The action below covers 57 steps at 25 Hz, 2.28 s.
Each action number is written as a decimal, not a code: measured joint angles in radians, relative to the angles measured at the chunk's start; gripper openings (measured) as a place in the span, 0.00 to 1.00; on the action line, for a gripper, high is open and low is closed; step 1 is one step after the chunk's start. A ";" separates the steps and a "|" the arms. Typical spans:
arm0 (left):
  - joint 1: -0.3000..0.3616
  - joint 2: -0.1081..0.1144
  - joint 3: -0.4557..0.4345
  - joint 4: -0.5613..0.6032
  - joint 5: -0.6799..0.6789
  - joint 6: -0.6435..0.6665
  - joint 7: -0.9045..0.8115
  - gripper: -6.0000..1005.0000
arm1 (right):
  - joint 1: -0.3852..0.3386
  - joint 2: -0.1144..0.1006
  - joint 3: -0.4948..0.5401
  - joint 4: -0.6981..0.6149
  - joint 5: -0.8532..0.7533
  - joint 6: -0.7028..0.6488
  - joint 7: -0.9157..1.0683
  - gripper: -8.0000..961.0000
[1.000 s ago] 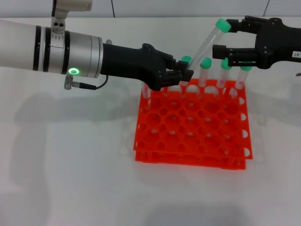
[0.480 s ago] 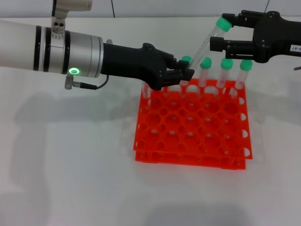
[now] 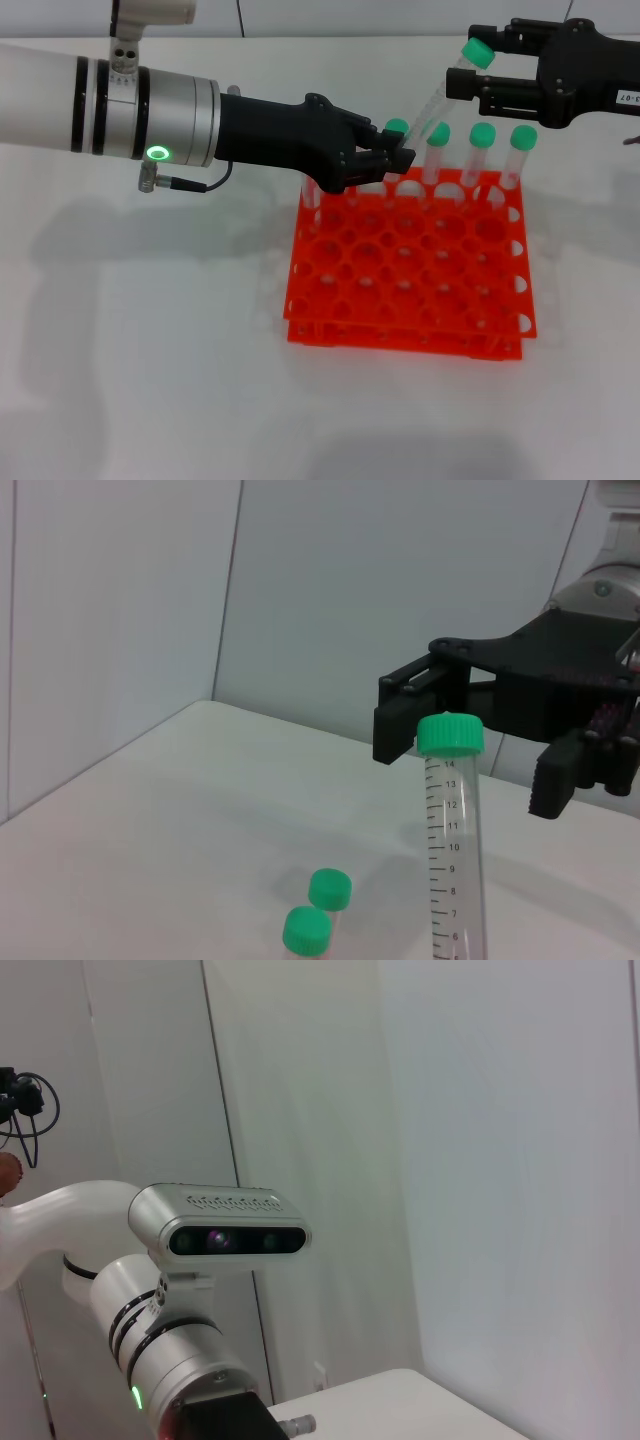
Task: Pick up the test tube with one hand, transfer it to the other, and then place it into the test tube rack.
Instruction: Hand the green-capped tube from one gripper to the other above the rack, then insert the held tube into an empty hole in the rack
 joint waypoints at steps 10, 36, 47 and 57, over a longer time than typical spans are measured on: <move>0.002 0.000 0.000 0.000 0.000 0.003 0.000 0.17 | 0.000 0.000 0.000 0.012 0.000 0.004 0.000 0.53; 0.005 -0.001 0.012 0.000 -0.004 0.003 0.000 0.17 | 0.007 0.000 -0.010 0.018 0.000 0.006 0.000 0.31; 0.008 -0.005 0.014 -0.024 -0.026 0.002 0.016 0.17 | 0.008 0.000 -0.015 0.010 -0.001 0.002 0.000 0.30; 0.015 -0.005 0.014 -0.026 -0.028 -0.001 0.014 0.06 | 0.009 0.000 -0.025 0.006 -0.001 0.004 0.000 0.29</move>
